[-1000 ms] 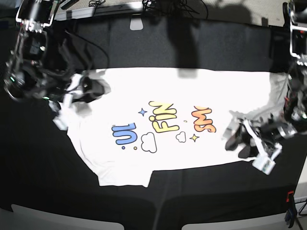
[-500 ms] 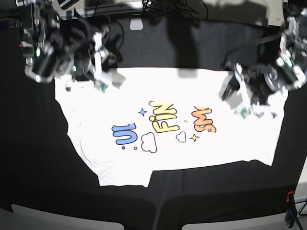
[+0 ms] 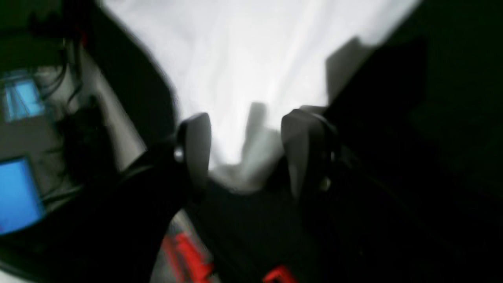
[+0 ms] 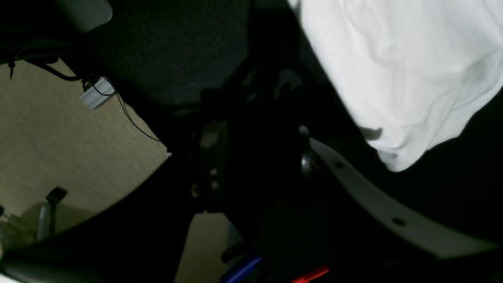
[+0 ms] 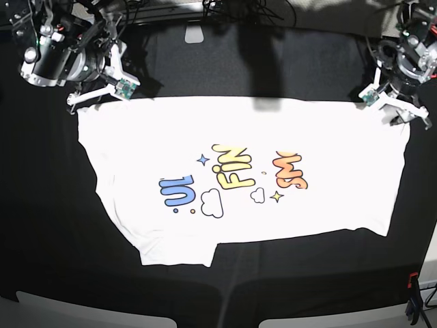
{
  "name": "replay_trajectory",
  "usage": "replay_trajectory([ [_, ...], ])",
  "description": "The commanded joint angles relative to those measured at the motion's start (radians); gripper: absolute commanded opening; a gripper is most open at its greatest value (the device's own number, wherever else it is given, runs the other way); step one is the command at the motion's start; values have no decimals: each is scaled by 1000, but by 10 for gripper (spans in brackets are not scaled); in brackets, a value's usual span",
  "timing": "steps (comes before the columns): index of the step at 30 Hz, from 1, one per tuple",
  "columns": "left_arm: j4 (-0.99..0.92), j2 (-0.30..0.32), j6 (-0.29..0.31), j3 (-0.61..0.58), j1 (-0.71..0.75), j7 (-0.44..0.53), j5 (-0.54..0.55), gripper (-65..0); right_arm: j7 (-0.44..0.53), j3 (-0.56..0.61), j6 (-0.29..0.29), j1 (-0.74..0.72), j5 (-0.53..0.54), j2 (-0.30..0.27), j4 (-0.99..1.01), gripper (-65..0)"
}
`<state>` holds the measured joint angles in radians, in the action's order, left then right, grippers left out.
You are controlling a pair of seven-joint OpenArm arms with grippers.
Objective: Layout the t-shirt on the table in an organized manner, then fold the t-shirt properly
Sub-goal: 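Lift the shoulders with both grippers and drag the shirt to straighten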
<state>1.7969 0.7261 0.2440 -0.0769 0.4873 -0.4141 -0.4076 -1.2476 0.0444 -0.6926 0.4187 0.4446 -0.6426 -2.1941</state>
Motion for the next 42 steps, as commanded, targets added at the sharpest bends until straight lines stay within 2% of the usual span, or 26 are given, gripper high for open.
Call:
replay_trajectory([
  [1,-25,11,-5,5,2,1,-5,-360,31,-6,-6,-3,0,-14,-18,-424],
  [4,-116,10,-18,5,3,29,-40,-360,37,-6,-6,-3,0,-14,-18,-424],
  [8,-141,6,-104,5,3,55,-93,-360,66,-6,-6,-3,0,-14,-18,-424],
  [11,-140,5,-105,5,3,131,-84,-360,149,-6,-6,-3,0,-14,-16,-424],
  [14,-142,5,-103,3,3,154,-43,-360,215,-6,-6,-3,4,-14,-15,-424],
  [19,-166,2,-103,3,-30,164,-34,-361,220,-6,-6,-3,5,-14,-15,-424],
  [24,-233,3,-103,3,-64,183,50,-436,208,-6,-6,-3,11,-14,-15,-424],
  [27,-247,3,-103,3,-60,177,61,-435,258,-5,-6,-2,-98,-49,-10,-424],
  [29,-246,3,-103,3,-60,177,61,-435,322,-2,-6,-2,-172,-100,-2,-424],
  [33,-246,3,-103,3,-60,181,61,-435,390,35,-6,-2,-352,-204,18,-424],
  [36,-246,3,-103,3,-61,180,61,-435,443,103,-6,-2,-477,-254,55,-424],
  [38,-246,3,-103,3,-61,180,61,-435,485,167,38,-2,-565,-270,90,-424],
  [40,-246,3,-103,3,-61,180,61,-435,536,239,106,-3,-694,-269,131,-424],
  [42,-246,3,-103,3,-61,180,61,-435,594,314,229,-2,-843,-269,170,-424],
])
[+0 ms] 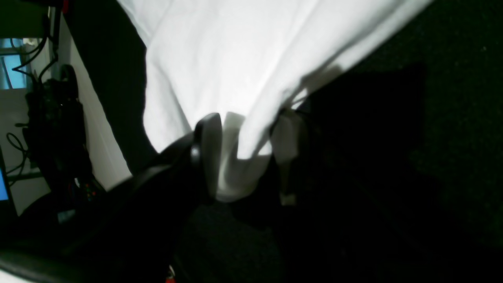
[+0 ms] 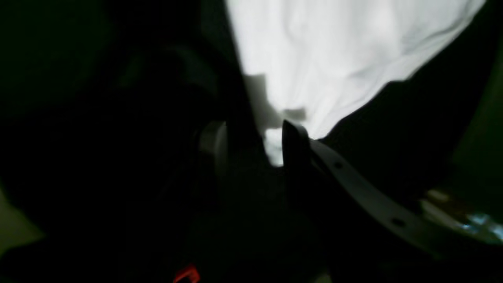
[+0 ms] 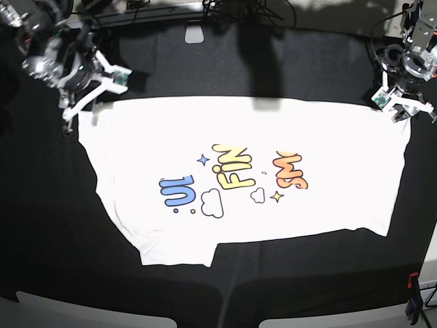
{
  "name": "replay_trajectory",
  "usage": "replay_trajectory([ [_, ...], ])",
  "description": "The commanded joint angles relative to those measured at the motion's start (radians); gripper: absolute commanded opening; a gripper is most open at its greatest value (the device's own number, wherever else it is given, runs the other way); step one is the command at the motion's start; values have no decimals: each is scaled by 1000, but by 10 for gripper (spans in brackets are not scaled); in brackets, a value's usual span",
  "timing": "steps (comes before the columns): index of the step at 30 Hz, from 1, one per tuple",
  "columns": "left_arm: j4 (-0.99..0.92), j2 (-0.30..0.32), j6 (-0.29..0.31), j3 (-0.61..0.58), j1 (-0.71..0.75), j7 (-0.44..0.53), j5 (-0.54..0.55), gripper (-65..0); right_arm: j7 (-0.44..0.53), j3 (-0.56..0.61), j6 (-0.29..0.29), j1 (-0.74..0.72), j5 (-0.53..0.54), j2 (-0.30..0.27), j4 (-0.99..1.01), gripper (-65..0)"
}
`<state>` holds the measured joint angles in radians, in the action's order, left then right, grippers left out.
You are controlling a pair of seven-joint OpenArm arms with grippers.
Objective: Layout the t-shirt on the table in an organized manner, then fold the t-shirt properly
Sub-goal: 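Lift the shoulders with both grippers and drag the shirt to straighten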
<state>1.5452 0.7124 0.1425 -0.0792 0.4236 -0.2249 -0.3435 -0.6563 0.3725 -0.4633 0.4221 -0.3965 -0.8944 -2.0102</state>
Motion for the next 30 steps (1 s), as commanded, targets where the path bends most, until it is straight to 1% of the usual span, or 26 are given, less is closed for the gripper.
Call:
replay_trajectory([
  [1,6,17,-2,5,3,-9,-3,-435,19,23,83,-6,-77,-16,4,-424],
  [2,6,16,-2,5,3,-9,-3,-435,33,55,162,-6,-148,-17,21,-424],
  [3,6,16,-2,5,3,-9,-3,-435,44,83,214,-6,-204,-17,36,-424],
  [4,6,16,-2,5,3,-9,-3,-435,59,107,231,-6,-238,-17,49,-424],
  [5,6,16,-2,5,3,-9,-3,-435,77,126,233,-6,-258,-17,64,-424],
  [7,6,17,-2,5,3,-9,-3,-435,101,151,232,-7,-263,-16,100,-424],
  [9,6,16,-2,5,3,-9,-3,-435,103,158,239,-12,-262,-6,138,-424],
  [14,6,17,-2,5,3,-9,-3,-435,109,158,248,-29,-256,37,216,-424],
  [18,6,16,-2,5,3,-8,-3,-435,141,158,283,-67,-256,75,266,-424],
  [22,6,16,-2,5,3,-9,-3,-435,144,158,283,-115,-256,116,290,-424],
  [25,6,17,-2,5,3,-9,-3,-435,143,158,283,-122,-256,121,289,-430],
  [27,6,17,-2,5,3,-9,-3,-435,130,159,282,-119,-256,121,289,-469],
  [30,6,17,-2,6,2,-8,-3,-435,79,159,280,-119,-255,121,289,-529],
])
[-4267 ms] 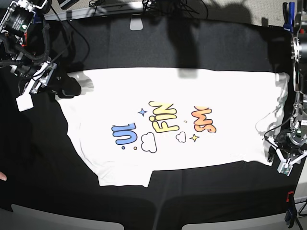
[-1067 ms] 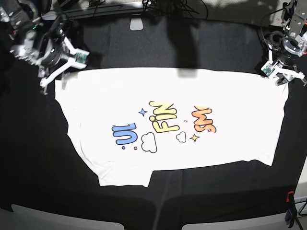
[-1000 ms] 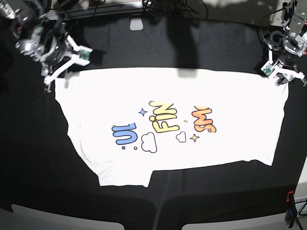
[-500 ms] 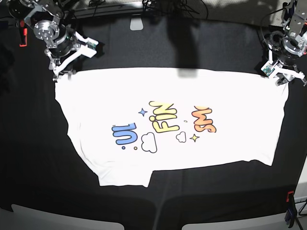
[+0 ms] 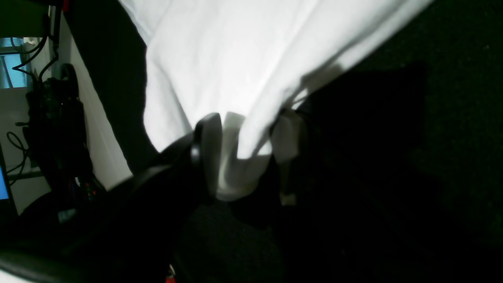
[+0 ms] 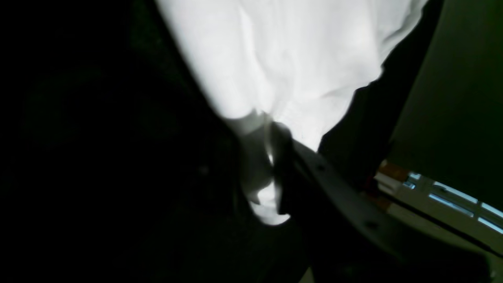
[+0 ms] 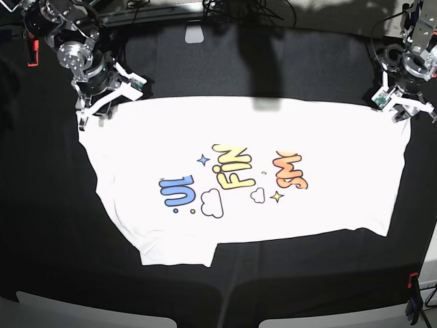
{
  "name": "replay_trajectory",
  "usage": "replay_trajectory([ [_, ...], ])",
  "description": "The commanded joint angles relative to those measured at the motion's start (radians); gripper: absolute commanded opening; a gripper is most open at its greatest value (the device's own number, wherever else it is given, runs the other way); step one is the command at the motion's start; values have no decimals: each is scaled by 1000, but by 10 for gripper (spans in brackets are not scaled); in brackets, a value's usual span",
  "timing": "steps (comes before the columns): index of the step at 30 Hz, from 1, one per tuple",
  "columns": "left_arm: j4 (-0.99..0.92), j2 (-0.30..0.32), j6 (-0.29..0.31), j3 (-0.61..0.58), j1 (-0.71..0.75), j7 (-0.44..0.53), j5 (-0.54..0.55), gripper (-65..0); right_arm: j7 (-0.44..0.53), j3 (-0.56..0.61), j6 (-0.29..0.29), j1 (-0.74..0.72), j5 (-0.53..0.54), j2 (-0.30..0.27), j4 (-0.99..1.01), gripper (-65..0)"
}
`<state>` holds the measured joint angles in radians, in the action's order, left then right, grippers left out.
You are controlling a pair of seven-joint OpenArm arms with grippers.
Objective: Layout the t-shirt on the table in an organized manner, then fold the t-shirt properly
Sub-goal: 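Lift the shoulders with both grippers and drag the shirt to straighten, then lower the shoulders onto the table and open both grippers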
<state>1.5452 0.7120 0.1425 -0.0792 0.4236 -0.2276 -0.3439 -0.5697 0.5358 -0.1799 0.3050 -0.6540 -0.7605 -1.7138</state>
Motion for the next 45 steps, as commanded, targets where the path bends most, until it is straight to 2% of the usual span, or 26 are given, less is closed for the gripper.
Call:
replay_trajectory([
  [1,6,17,-2,6,0,-5,-3,-435,-18,-4,-3,-2,2,-13,-7,-538],
  [6,6,17,-2,6,-30,-2,-2,-437,-23,-4,-3,-2,2,-13,-8,-619],
  [7,6,18,-1,6,-38,1,-2,-458,-29,-4,-3,-2,2,-13,-8,-635],
  [8,6,17,-1,6,-44,1,-2,-501,-38,-4,-3,-2,3,-13,-8,-648],
  [10,6,17,-1,6,-47,2,-2,-636,-53,-4,-3,-2,2,-13,-8,-650],
  [11,6,17,-1,6,-47,1,-2,-650,-63,-4,-3,-2,2,-13,-8,-650],
  [14,6,18,-1,6,-41,-27,-2,-650,-87,-4,-3,-2,2,-13,-8,-650],
  [20,6,18,-2,6,-41,-209,-2,-650,-103,-4,-3,77,-5,-41,-78,-650],
  [23,19,18,-1,6,-33,-216,-2,-650,-118,-4,18,133,-5,-67,-127,-650],
  [28,105,21,-1,6,39,-222,-3,-650,-224,-5,48,192,-10,-106,-157,-650],
  [32,158,20,-1,6,111,-262,-6,-650,-241,-5,60,234,-75,-131,-158,-650],
  [38,168,20,-1,6,181,-325,-6,-650,-243,-5,65,299,-82,-150,-161,-650],
  [45,181,20,-1,6,250,-331,-6,-650,-286,-5,122,383,-125,-207,-191,-650],
])
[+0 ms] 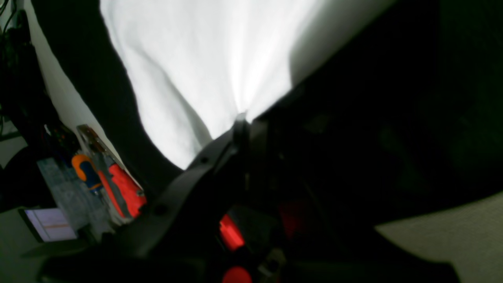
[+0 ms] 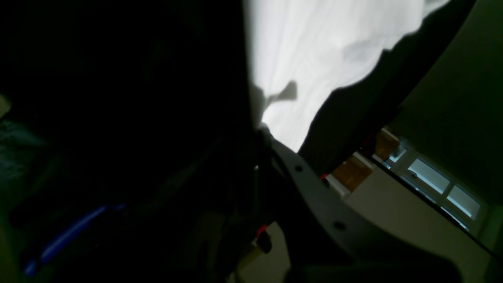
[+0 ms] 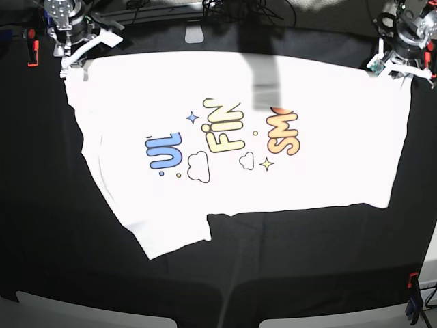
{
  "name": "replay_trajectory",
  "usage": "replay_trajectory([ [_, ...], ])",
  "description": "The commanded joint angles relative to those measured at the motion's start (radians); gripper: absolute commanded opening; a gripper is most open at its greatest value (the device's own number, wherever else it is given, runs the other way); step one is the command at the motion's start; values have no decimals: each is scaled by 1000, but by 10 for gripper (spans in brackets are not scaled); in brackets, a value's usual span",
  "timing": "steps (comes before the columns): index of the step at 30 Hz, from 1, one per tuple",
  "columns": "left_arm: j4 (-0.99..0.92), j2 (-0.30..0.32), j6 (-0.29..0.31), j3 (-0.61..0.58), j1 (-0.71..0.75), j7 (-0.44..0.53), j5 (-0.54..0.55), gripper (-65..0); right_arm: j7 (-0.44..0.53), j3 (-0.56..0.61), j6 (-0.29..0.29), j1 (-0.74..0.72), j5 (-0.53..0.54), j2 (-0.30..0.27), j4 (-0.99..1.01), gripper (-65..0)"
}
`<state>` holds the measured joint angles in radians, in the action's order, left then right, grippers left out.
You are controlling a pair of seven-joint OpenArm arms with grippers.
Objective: Layout the t-shirt on the table in an organized manner, then fold the t-shirt properly
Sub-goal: 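Lower the shoulders onto the table and open both grippers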
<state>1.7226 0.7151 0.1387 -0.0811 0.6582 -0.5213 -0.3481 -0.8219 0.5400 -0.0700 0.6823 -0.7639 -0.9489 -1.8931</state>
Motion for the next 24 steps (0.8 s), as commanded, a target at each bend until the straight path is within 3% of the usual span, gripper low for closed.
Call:
replay_trajectory([
  [1,12,17,3,8,26,-40,-2,-650,-34,-10,13,19,-14,-19,-23,-650],
  [8,98,17,3,8,93,-64,-2,-650,-37,-10,19,101,-15,-18,-97,-650],
  [13,145,17,3,8,119,-143,-3,-650,-64,-10,18,119,-15,-19,-100,-650],
  [24,147,17,2,8,121,-139,-55,-650,-89,-10,18,119,-22,-55,-100,-650],
])
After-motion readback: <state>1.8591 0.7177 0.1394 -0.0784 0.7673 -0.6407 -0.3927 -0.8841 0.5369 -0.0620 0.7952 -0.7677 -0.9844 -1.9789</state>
